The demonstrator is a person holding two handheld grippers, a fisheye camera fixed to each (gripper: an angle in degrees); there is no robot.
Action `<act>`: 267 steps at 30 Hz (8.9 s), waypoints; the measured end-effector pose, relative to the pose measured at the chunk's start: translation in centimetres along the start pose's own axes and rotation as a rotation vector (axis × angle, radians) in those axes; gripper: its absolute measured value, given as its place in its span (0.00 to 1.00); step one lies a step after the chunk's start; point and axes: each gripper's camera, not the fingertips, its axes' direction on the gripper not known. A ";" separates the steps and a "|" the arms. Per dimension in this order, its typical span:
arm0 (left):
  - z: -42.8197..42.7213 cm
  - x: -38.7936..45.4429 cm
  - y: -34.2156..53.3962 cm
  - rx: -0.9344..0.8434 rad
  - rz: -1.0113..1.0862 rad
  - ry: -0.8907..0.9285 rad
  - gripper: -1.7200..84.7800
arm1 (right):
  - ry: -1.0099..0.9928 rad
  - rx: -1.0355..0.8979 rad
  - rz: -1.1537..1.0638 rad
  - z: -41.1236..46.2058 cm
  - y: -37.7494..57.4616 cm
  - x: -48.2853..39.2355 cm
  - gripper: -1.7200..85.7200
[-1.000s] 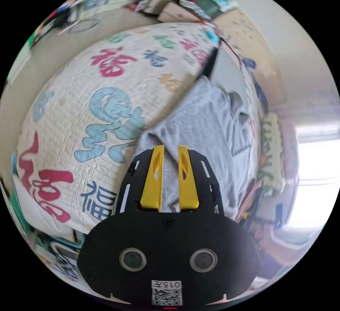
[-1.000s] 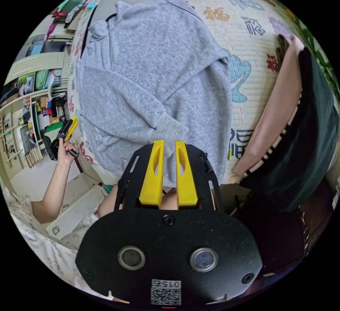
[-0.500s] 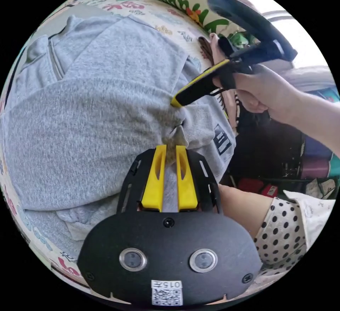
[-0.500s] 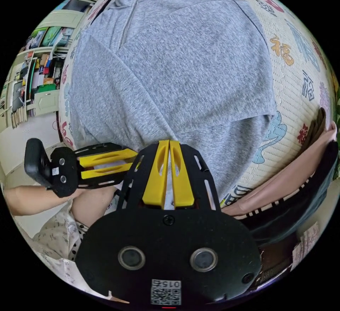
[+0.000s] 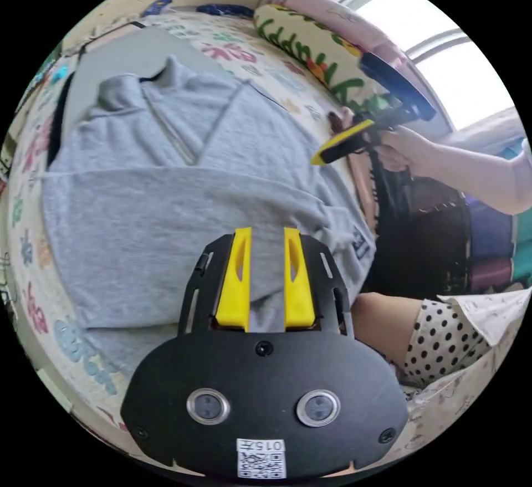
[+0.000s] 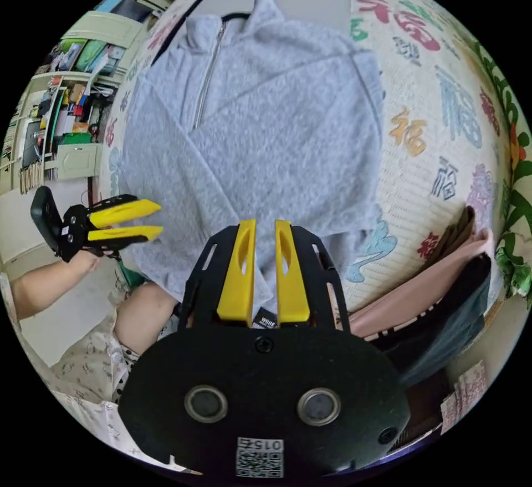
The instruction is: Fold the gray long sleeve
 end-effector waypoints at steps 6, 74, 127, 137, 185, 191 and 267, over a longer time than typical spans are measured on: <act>-10.7 -16.2 -6.0 0.151 -0.153 -0.379 0.16 | -0.002 0.193 -0.038 -6.0 -8.3 3.6 0.13; 11.1 -22.0 28.5 -0.183 -0.287 0.072 0.01 | -0.219 -0.163 -0.035 11.3 15.3 5.9 0.04; -14.7 -11.7 -1.6 0.080 -0.127 -0.245 0.08 | -0.268 0.099 0.565 16.1 38.4 27.0 0.12; -0.7 9.9 -33.4 -0.144 0.384 -0.100 0.15 | -0.378 0.088 0.571 20.5 39.8 27.0 0.10; -16.5 -21.6 -1.9 0.250 -0.282 -0.010 0.03 | -0.188 -0.126 -0.178 20.6 32.8 -7.3 0.04; -14.8 -23.0 2.5 0.172 -0.403 -0.180 0.02 | -0.082 -0.212 -0.138 23.6 30.1 -8.9 0.05; -10.0 -4.3 32.8 0.498 -0.455 0.247 0.09 | -0.446 0.196 0.022 15.3 2.9 0.8 0.14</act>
